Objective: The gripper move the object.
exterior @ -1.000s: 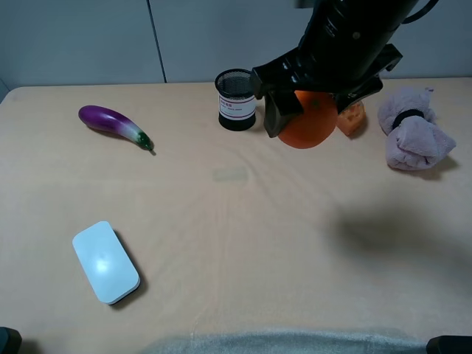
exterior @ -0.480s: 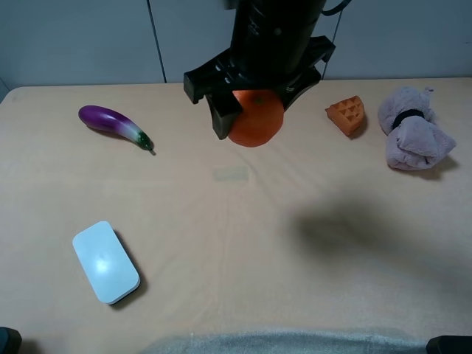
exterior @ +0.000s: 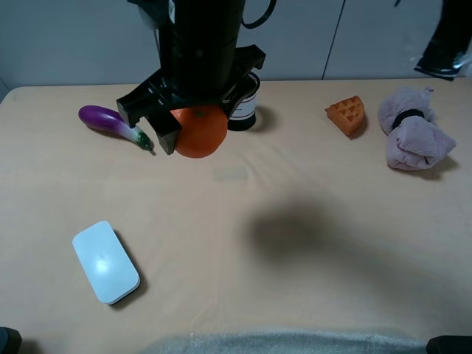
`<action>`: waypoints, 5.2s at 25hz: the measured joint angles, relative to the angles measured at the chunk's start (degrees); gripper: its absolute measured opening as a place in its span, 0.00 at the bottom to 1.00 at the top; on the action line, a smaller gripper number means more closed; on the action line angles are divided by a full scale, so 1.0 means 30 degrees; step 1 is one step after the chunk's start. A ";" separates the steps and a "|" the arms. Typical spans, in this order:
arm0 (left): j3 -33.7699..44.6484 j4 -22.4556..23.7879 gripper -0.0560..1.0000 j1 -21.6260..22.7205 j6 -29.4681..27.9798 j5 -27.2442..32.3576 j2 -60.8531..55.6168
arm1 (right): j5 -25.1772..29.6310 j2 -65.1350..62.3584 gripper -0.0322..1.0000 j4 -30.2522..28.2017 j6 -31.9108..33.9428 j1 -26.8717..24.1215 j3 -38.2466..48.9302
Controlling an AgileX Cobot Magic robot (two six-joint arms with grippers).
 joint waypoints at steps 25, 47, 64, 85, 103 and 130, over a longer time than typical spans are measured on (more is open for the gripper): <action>0.0000 0.0000 0.98 0.0000 0.0000 0.0000 0.0000 | -0.1094 0.2395 0.57 0.0472 -0.0804 0.1904 -0.0516; 0.0000 0.0000 0.98 0.0000 0.0000 0.0000 0.0000 | -0.3932 0.5438 0.57 0.0699 -0.1075 0.3495 -0.0555; 0.0000 0.0000 0.98 0.0000 0.0000 0.0000 0.0000 | -0.4219 0.6690 0.57 -0.1464 -0.1006 0.3495 -0.0555; 0.0000 0.0000 0.98 0.0000 0.0000 0.0000 0.0000 | -0.4321 0.7092 0.57 -0.1866 -0.0919 0.3435 -0.0555; 0.0000 0.0000 0.98 0.0000 0.0000 0.0000 0.0000 | -0.4553 0.7092 0.70 -0.1938 -0.0919 0.3435 -0.0555; 0.0000 0.0012 0.98 0.0000 0.0000 0.0000 0.0000 | 0.0863 0.6527 0.70 -0.1375 -0.1132 0.3435 -0.5374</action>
